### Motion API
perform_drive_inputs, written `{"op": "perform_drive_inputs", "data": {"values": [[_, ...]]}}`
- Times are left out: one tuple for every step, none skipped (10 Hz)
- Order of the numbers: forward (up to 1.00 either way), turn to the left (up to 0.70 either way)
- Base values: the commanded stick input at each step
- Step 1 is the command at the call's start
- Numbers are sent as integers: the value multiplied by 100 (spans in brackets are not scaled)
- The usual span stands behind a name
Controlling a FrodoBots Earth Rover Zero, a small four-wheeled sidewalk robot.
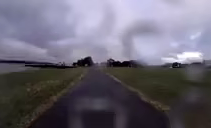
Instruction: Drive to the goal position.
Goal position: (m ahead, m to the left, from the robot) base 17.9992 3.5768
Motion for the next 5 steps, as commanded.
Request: {"op": "perform_drive_inputs", "data": {"values": [[70,1],[70,0],[70,0],[70,0],[70,0]]}}
